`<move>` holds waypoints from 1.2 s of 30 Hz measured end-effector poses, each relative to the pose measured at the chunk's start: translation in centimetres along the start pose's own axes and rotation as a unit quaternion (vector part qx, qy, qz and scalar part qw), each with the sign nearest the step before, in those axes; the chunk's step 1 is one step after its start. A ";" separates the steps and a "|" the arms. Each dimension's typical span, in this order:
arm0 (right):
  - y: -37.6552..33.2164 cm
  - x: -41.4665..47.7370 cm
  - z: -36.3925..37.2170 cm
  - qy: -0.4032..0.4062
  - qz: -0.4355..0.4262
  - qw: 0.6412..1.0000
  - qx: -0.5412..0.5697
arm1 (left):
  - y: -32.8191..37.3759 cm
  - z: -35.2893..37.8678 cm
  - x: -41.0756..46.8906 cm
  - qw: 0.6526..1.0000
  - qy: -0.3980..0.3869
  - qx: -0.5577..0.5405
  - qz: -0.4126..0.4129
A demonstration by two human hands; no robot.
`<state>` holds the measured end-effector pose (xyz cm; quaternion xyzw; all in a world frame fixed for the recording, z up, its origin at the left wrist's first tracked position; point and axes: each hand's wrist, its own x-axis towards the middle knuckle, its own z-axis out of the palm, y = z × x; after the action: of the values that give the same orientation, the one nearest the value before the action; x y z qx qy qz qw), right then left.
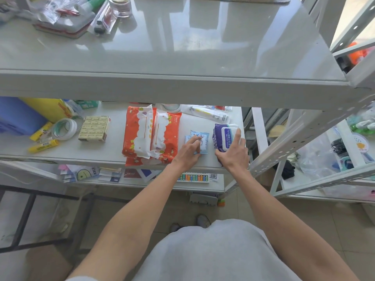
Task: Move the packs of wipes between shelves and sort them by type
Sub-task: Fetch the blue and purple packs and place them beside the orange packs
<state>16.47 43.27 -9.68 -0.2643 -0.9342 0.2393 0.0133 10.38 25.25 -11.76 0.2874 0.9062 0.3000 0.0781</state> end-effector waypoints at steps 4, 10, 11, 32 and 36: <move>0.1 0.7 -0.4 -0.026 0.002 1.000 -0.014 | -0.5 0.4 -0.6 0.999 -0.004 0.034 -0.006; -0.2 0.6 -0.6 -0.017 0.003 1.000 -0.018 | 0.5 0.6 -0.8 0.996 -0.007 0.087 -0.033; -0.2 0.6 -0.7 -0.009 0.001 1.000 -0.017 | 1.0 0.6 -0.8 0.995 -0.006 0.097 -0.036; -8.3 -4.9 8.8 -0.055 -0.182 0.978 -0.088 | -10.3 -9.0 -8.9 0.957 0.159 0.094 -0.224; -9.2 -5.4 9.1 -0.081 -0.156 0.976 -0.131 | -10.0 -9.3 -8.8 0.957 0.144 0.088 -0.235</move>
<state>15.23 29.72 -12.97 -0.0948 -0.9851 0.1303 -0.0598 9.96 9.04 -10.38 0.0255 0.9727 0.2306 -0.0100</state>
